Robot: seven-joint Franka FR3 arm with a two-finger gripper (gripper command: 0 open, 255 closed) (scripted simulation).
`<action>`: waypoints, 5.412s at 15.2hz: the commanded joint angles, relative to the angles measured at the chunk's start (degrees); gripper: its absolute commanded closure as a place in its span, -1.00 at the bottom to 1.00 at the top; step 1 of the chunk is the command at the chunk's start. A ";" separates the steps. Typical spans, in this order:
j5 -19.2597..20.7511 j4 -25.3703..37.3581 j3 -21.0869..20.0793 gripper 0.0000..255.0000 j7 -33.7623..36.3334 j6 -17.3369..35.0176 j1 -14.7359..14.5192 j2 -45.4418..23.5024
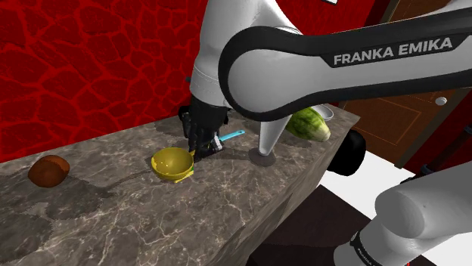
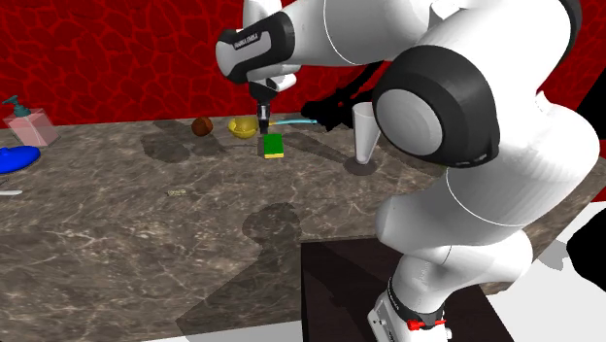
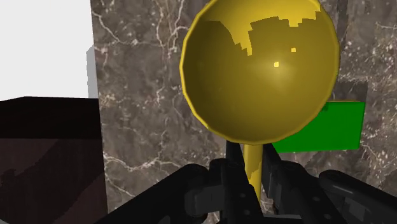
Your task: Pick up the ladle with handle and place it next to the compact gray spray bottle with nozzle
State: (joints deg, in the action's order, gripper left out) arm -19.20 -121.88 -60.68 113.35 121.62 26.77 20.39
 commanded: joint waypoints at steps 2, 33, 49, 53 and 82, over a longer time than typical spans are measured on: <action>-0.20 1.83 1.31 1.00 -0.30 -2.59 -0.43 0.77; 0.15 16.54 14.15 1.00 -7.18 -22.48 -0.58 3.94; 1.66 9.18 33.60 1.00 -30.17 -23.42 2.55 6.20; 3.03 9.87 37.21 1.00 -35.14 -23.51 4.29 4.32; 10.77 51.54 53.94 1.00 -62.39 -33.03 17.35 -33.86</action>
State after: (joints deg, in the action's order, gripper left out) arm -8.61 -74.04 -7.10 51.73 89.78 43.66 -10.83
